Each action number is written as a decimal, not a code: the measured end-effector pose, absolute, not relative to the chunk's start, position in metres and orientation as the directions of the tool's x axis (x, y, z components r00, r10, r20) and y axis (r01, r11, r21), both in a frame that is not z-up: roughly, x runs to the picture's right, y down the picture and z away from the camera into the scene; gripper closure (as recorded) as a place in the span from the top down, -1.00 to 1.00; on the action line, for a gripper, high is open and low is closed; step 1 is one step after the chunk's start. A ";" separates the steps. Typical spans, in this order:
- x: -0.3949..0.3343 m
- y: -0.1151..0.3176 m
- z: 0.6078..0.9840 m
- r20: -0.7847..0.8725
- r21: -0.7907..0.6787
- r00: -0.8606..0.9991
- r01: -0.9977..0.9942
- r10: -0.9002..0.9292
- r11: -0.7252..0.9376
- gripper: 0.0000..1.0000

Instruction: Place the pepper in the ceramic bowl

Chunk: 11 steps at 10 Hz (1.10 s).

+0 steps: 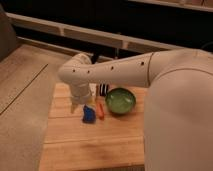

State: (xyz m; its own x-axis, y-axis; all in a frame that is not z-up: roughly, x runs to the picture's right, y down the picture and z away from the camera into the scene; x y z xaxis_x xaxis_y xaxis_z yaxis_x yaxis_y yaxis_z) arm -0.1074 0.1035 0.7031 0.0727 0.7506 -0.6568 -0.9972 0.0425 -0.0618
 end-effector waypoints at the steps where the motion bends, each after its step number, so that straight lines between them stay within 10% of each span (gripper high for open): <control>1: -0.107 0.103 0.703 -0.657 -0.062 0.073 -0.997 0.751 0.042 0.30; 11: -0.119 0.036 0.779 -0.466 -0.229 0.286 -0.953 0.837 0.198 0.30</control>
